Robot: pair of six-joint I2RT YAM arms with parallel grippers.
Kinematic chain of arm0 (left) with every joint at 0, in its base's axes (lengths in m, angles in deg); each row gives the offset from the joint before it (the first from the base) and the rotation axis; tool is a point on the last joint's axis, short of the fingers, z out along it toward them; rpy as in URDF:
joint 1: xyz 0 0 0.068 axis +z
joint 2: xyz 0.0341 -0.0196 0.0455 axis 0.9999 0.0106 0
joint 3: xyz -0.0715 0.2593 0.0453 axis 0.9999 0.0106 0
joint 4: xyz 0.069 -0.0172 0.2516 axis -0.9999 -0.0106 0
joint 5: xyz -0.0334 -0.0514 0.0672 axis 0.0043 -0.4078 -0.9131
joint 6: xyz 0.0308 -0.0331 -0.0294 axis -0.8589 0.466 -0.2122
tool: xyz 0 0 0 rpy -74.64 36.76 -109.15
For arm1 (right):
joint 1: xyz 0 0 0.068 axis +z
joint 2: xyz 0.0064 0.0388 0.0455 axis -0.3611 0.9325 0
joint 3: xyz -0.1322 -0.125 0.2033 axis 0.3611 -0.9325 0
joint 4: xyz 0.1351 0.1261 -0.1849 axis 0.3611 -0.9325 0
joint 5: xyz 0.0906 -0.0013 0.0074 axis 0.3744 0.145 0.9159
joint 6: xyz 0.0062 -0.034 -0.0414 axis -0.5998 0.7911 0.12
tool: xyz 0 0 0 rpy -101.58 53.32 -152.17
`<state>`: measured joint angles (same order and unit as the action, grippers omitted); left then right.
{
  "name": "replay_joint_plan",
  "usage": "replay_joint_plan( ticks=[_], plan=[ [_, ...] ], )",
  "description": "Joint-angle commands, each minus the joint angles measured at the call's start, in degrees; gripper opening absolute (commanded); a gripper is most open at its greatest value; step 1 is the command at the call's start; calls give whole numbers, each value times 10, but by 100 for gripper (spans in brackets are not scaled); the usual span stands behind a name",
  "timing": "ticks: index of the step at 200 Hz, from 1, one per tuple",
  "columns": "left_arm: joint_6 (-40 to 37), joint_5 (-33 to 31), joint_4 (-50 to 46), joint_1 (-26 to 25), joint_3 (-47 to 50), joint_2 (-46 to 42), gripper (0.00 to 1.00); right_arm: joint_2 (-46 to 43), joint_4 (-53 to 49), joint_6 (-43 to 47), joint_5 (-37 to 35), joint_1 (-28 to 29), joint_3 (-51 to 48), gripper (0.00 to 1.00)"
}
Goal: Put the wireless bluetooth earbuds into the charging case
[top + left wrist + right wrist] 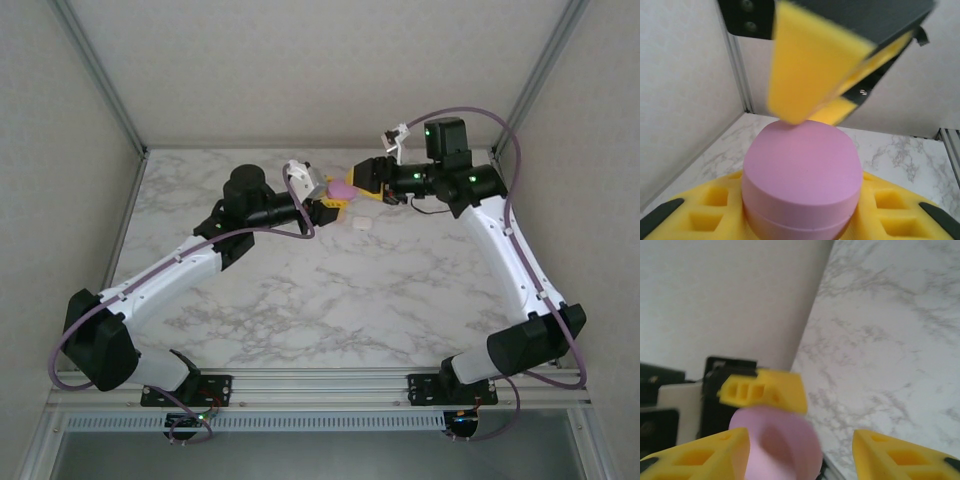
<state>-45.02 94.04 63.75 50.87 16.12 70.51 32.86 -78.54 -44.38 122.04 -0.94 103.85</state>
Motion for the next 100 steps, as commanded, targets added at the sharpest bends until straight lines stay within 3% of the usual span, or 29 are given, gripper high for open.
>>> replay_joint_plan(
  ticks=[1, 48, 100],
  plan=[
    [30, -5, 57, 0, -6, 2, 22, -13, 37, -21, 101, 0, -22, 58],
    [45, 22, 73, 0, -13, 4, 22, -10, 98, -57, 156, 1, -59, 52],
    [36, 45, 53, 1, -18, -1, 23, -9, 167, -114, 160, -13, -70, 50]
  ],
)
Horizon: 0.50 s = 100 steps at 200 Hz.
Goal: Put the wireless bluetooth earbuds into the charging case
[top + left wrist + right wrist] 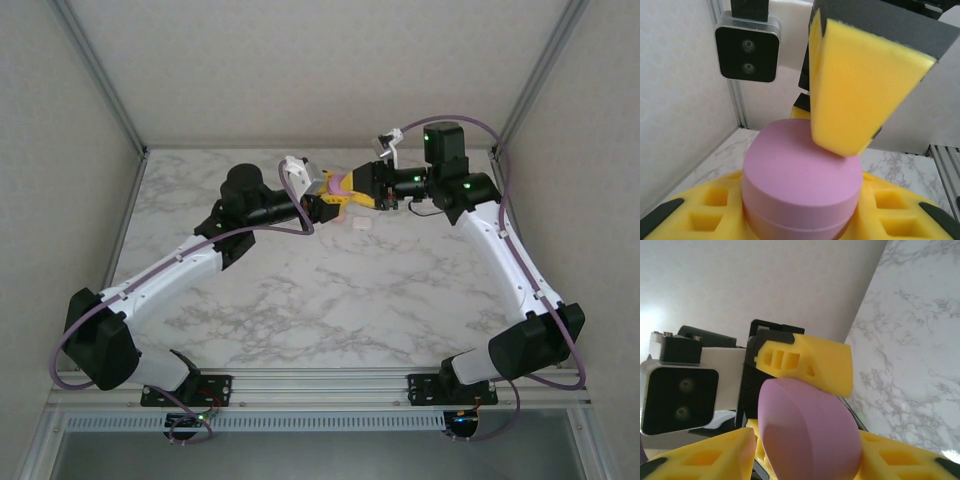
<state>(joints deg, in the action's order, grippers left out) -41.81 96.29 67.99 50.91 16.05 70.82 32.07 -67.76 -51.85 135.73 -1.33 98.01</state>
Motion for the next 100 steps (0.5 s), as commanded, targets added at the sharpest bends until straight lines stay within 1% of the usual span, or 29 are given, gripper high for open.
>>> replay_joint_plan(
  ticks=[1, 25, 40, 70, 84, 100],
  plan=[
    [4, 23, 10, 0, -17, -4, 23, 0, 61, -40, 23, -9, -13, 49],
    [1, 21, 8, 1, -17, -5, 23, 2, 66, -43, 29, -9, -14, 39],
    [2, 21, 8, 1, -18, -5, 25, 2, 63, -39, 30, -9, -16, 33],
    [-4, 12, -4, 1, -20, -2, 35, -1, 65, -37, 25, -10, -21, 23],
    [-12, 2, -13, 1, -18, -3, 40, -5, 67, -41, 13, -11, -23, 19],
    [-28, -9, -30, 1, -17, -4, 45, -11, 85, -55, 0, -14, -31, 18]
  ],
)
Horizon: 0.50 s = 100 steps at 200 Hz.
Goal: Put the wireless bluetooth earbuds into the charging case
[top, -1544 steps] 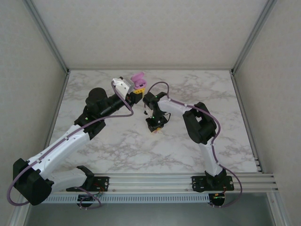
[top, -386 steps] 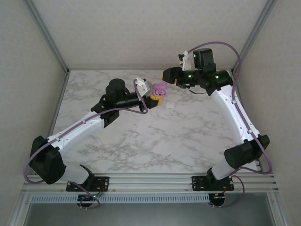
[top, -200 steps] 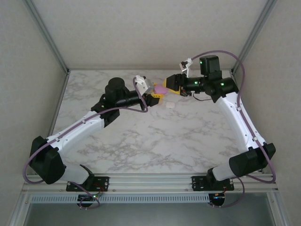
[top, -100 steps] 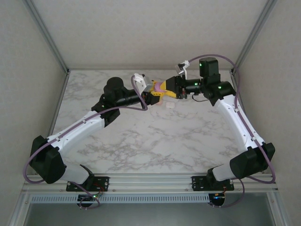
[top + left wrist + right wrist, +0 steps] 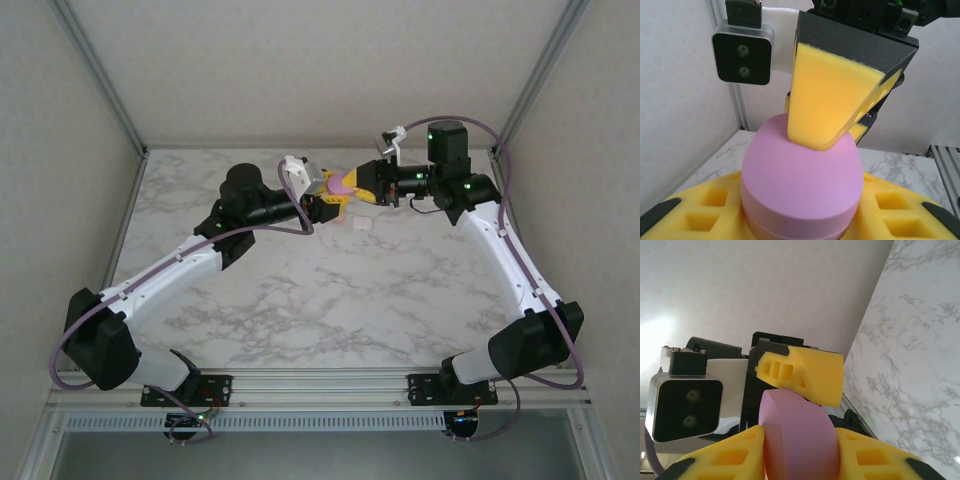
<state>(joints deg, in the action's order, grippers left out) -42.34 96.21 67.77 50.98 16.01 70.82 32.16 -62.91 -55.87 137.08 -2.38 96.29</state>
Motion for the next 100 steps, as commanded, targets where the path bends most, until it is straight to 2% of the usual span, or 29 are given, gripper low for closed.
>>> replay_joint_plan(
  ticks=[1, 30, 54, 70, 100],
  plan=[
    [-24, -8, -28, 0, -17, -4, 45, -13, 38, -16, -14, -4, -15, 18],
    [-49, -20, -71, 1, -9, -6, 55, -24, 54, -27, -48, -13, -30, 17],
    [-35, -31, -62, 4, 20, -22, 56, -28, 79, -44, -59, -21, -53, 16],
    [-36, -71, -59, 8, 40, -39, 57, -30, 72, -34, -78, -24, -64, 16],
    [-4, -185, -20, 24, 90, -82, 58, -15, 14, 22, -175, -24, -97, 16]
  ],
)
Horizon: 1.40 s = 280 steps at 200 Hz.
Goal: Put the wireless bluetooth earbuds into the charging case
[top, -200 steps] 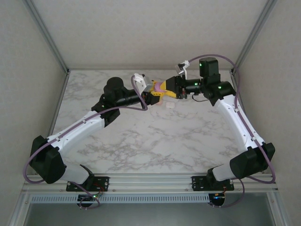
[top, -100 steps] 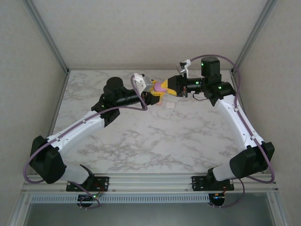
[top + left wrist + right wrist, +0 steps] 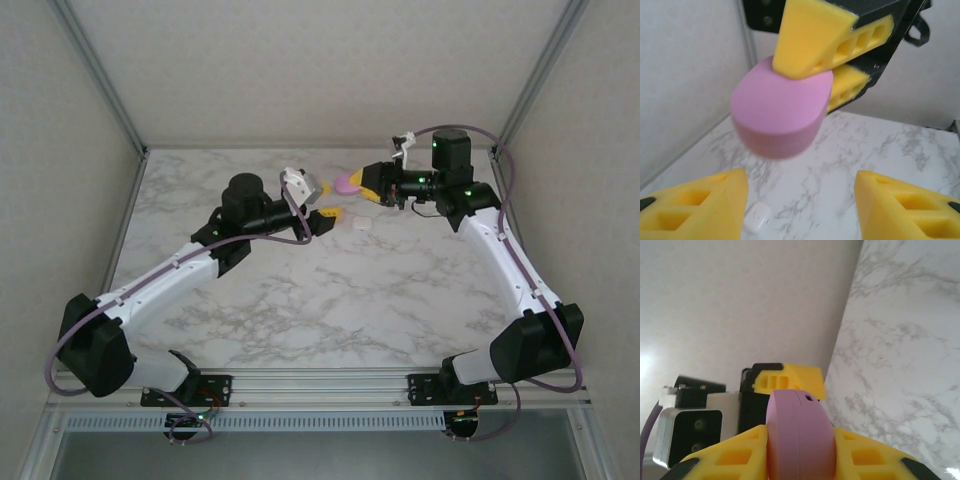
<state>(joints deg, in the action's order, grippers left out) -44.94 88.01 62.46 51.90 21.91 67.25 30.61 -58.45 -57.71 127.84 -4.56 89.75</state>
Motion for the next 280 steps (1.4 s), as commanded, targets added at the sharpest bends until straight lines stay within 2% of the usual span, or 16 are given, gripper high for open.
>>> replay_joint_plan(
  ticks=[1, 28, 62, 80, 97, 116, 174, 251, 280],
  plan=[
    [22, -107, 35, 15, 33, -48, 58, 1, -30, 41, -84, -2, -35, 16],
    [33, -212, 44, 16, 58, -80, 62, 44, -1, 46, -126, 1, -105, 17],
    [58, -270, 51, 18, 63, -96, 70, 132, 63, 41, -145, 20, -157, 17],
    [83, -329, 50, 18, 63, -103, 72, 185, 92, 29, -140, 36, -159, 17],
    [92, -365, 56, 21, 69, -111, 81, 223, 104, 27, -151, 48, -154, 17],
    [96, -375, 55, 23, 71, -118, 100, 254, 105, 29, -166, 56, -144, 18],
    [105, -397, 40, 31, 78, -124, 100, 296, 83, 52, -199, 67, -130, 21],
    [106, -403, 37, 36, 78, -116, 100, 252, -55, 134, -296, 64, -122, 46],
    [107, -410, 31, 38, 81, -116, 100, 205, -143, 177, -382, 53, -85, 53]
  ],
)
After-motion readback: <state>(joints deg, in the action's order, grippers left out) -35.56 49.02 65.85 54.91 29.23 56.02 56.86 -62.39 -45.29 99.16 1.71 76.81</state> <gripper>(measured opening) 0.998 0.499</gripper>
